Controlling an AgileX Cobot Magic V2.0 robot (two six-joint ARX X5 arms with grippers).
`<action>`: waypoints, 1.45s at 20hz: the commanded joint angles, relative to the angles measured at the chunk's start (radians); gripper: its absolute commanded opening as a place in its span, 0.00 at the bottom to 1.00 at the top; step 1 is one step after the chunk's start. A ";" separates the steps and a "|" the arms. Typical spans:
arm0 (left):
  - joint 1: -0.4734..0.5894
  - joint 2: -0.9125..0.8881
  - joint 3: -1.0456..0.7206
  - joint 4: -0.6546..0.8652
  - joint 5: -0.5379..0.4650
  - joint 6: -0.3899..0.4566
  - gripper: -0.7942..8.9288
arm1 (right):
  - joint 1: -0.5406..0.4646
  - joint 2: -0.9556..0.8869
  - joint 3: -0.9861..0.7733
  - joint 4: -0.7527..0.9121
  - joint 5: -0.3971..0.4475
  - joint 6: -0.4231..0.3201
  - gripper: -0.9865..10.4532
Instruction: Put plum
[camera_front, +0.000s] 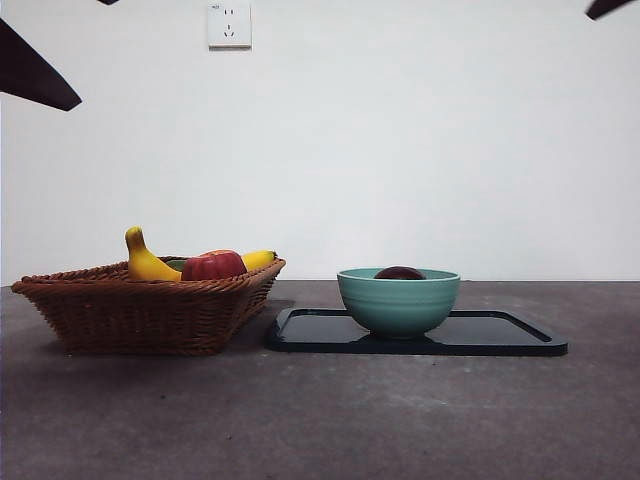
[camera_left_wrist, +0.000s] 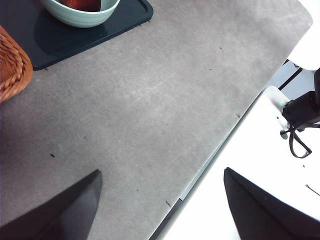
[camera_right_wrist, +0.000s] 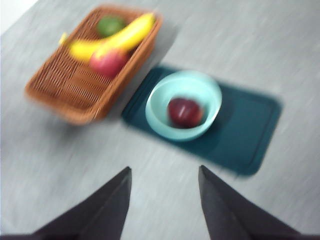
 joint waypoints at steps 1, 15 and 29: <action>-0.005 0.005 0.006 0.011 0.006 0.002 0.48 | 0.019 -0.076 -0.076 0.005 -0.026 -0.004 0.27; -0.005 0.005 0.006 0.009 0.006 -0.001 0.48 | 0.042 -0.262 -0.261 -0.029 -0.078 0.023 0.27; -0.006 0.007 0.008 0.039 0.005 -0.082 0.48 | 0.042 -0.262 -0.261 -0.029 -0.078 0.023 0.27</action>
